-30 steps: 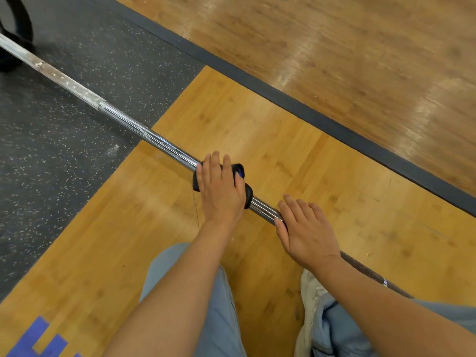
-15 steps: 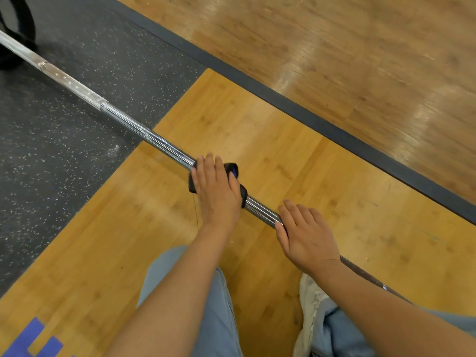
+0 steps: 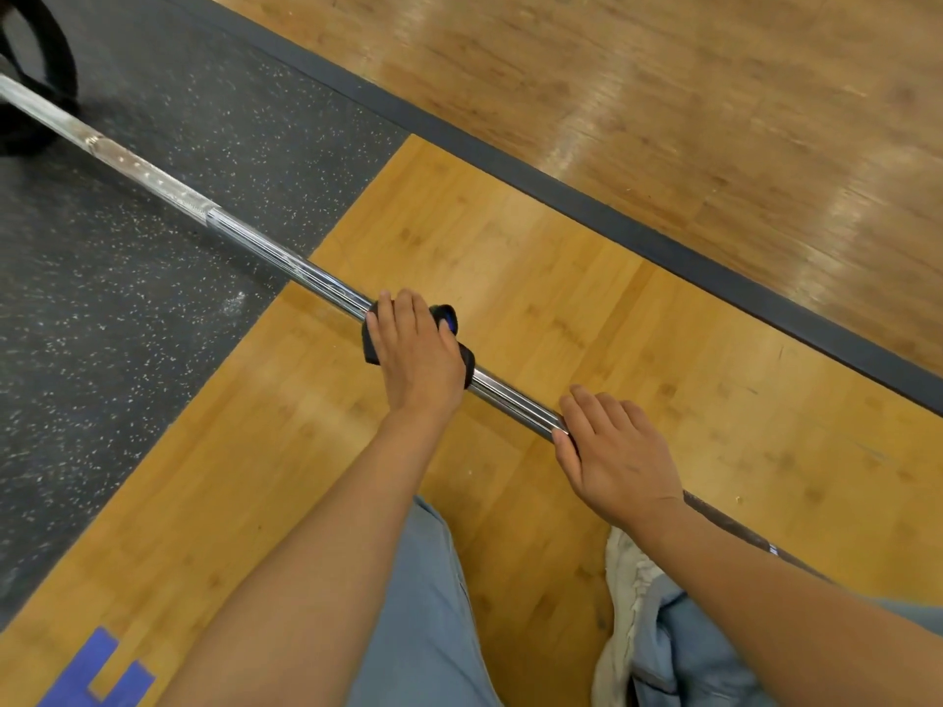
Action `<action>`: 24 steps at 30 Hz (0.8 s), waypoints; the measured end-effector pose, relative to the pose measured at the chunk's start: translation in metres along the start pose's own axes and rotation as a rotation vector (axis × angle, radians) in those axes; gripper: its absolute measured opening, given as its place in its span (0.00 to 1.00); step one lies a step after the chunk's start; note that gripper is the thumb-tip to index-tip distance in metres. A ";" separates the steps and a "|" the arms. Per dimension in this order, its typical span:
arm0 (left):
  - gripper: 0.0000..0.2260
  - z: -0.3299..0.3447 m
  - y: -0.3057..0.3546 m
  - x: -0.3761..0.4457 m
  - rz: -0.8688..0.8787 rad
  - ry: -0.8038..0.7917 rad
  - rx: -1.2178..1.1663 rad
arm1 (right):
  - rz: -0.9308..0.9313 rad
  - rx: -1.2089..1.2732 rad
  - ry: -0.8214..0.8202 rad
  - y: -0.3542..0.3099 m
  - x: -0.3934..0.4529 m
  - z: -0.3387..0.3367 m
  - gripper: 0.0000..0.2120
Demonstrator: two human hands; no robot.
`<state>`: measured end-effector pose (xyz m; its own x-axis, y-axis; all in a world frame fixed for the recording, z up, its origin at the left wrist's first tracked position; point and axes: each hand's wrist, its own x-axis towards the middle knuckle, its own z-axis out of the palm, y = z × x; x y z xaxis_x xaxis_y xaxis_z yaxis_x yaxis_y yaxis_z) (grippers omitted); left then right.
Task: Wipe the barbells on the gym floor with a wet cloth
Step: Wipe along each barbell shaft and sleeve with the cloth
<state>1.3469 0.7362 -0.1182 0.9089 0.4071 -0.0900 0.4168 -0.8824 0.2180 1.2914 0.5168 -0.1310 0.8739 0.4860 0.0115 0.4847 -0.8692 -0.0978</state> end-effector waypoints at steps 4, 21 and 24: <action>0.29 0.011 0.032 -0.067 0.253 -0.092 -0.082 | -0.008 -0.024 0.005 0.000 -0.001 0.003 0.24; 0.29 0.010 0.030 -0.063 0.284 -0.091 -0.094 | 0.005 -0.008 0.000 -0.001 0.000 0.006 0.28; 0.28 0.006 0.005 -0.029 0.221 -0.036 -0.057 | -0.003 -0.005 0.020 0.000 0.000 0.005 0.27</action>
<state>1.3227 0.7184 -0.1207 0.9782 0.1960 -0.0684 0.2075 -0.9340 0.2910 1.2917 0.5173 -0.1357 0.8729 0.4869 0.0322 0.4876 -0.8681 -0.0930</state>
